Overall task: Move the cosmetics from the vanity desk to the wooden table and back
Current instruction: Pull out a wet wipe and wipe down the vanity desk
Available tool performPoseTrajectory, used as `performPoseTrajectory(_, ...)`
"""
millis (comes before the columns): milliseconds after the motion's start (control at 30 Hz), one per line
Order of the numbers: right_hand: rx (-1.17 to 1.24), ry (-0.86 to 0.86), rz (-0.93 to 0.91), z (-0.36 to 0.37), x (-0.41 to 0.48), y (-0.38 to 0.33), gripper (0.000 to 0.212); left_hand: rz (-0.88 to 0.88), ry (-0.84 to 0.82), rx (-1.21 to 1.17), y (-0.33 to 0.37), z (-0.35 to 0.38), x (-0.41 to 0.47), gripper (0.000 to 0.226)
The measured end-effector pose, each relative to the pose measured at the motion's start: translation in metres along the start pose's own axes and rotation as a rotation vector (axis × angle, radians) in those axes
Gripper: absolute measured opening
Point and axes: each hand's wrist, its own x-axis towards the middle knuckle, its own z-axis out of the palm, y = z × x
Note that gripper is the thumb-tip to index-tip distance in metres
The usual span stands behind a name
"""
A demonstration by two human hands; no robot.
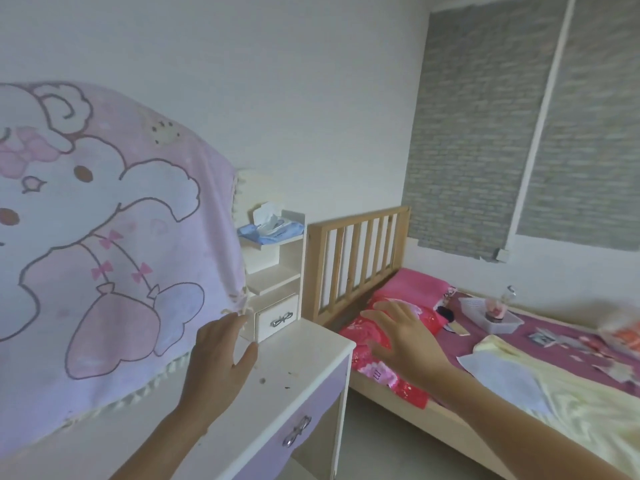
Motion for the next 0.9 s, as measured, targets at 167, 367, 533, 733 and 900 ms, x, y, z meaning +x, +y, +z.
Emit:
performPoseTrajectory(167,0.025,-0.015,-0.01,0.016,0.06,0.071,0.042,-0.001,-0.02,0.065,0.002,0.056,0.061,0.042)
performPoseTrajectory(367,0.07,0.042,-0.059,0.019,0.138,0.161,0.046,0.006,0.015,0.198,0.017,0.117,0.149,0.073)
performPoseTrajectory(533,0.083,0.048,-0.155,0.039,0.204,0.217,0.046,-0.086,0.041,0.268,0.006,0.158,0.208,0.075)
performPoseTrajectory(733,0.047,-0.035,-0.248,0.092,0.294,0.234,0.039,-0.235,0.055,0.331,-0.041,0.187,0.253,0.09)
performPoseTrajectory(900,0.05,-0.06,-0.295,0.137,0.385,0.213,0.032,-0.291,0.066,0.38,-0.081,0.194,0.304,0.079)
